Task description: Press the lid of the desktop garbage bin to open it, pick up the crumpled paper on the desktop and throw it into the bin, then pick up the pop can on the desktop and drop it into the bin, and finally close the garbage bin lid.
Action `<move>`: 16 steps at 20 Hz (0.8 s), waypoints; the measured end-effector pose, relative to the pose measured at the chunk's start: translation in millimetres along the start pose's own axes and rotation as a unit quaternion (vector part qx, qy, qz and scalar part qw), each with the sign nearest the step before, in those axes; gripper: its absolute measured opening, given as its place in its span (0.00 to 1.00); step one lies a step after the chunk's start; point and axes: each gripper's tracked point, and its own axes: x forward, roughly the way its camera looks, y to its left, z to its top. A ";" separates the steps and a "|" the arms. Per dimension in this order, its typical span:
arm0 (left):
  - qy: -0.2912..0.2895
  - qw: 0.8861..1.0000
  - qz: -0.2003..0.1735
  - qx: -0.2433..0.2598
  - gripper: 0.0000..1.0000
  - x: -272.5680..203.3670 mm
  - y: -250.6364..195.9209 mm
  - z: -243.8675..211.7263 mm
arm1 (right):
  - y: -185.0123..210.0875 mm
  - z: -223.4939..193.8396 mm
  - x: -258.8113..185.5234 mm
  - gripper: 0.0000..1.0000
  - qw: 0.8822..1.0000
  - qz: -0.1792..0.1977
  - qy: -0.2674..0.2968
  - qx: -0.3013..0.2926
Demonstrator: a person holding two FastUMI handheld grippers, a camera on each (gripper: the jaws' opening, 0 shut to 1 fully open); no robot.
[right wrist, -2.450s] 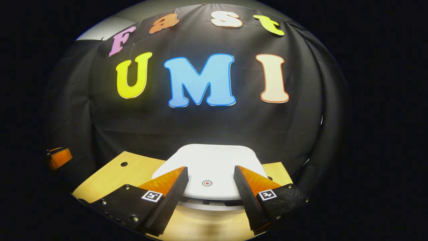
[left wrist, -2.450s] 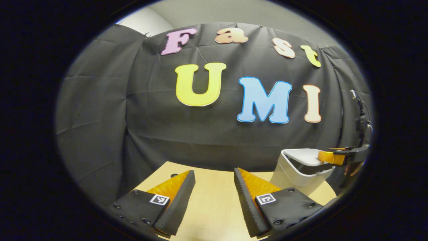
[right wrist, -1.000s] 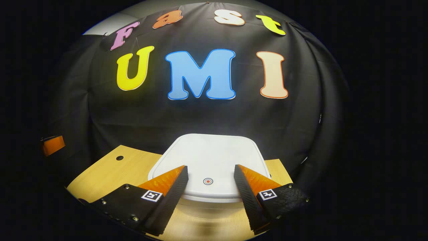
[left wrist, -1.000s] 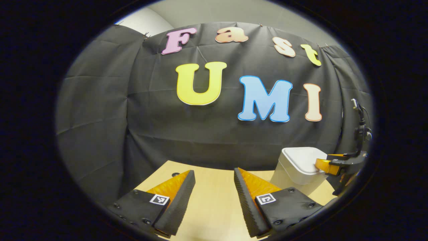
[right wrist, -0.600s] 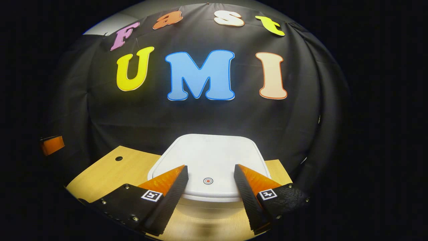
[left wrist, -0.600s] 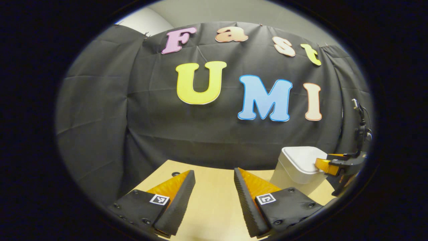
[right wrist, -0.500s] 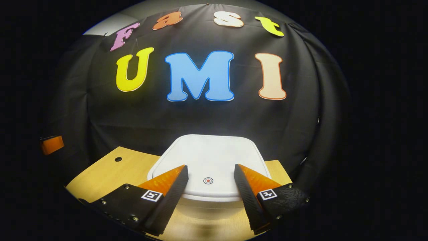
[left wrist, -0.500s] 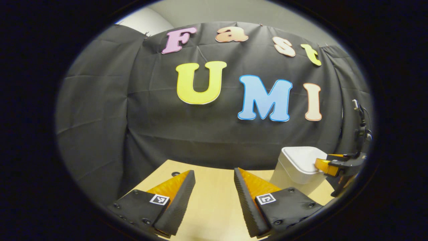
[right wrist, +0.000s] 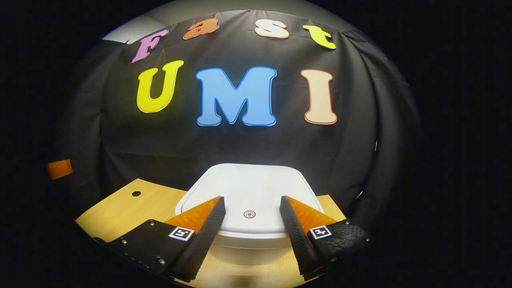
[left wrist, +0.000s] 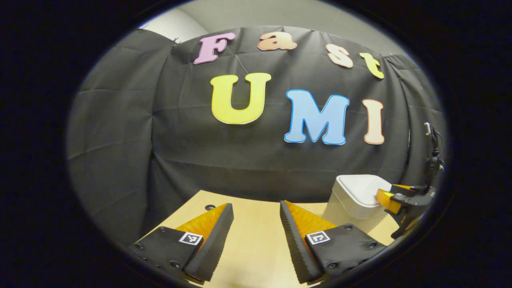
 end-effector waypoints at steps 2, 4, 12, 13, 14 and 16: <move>0.001 1.000 0.000 0.000 0.77 -1.8 1.2 -1.0 | -0.3 -1.4 0.5 0.90 1.000 0.002 -0.003 0.001; 0.001 1.000 -0.001 0.001 0.77 -2.0 -0.5 -1.4 | -0.8 -3.4 1.4 0.90 1.000 0.006 0.001 0.007; 0.005 1.000 -0.010 0.008 0.80 -2.6 -8.3 -2.3 | 0.3 -2.6 -1.2 0.89 1.000 0.011 -0.009 0.016; 0.004 1.000 -0.013 0.009 0.77 -2.6 -10.0 -1.9 | 0.7 -1.4 -1.5 0.89 1.000 0.011 -0.010 0.015; 0.004 1.000 -0.014 0.011 0.77 -3.6 -10.5 -0.8 | -0.5 -0.1 -1.5 0.89 1.000 0.010 -0.010 0.016; 0.001 1.000 -0.015 0.014 0.77 -2.9 -11.9 0.5 | 0.0 0.0 -2.6 0.89 1.000 0.011 -0.009 0.021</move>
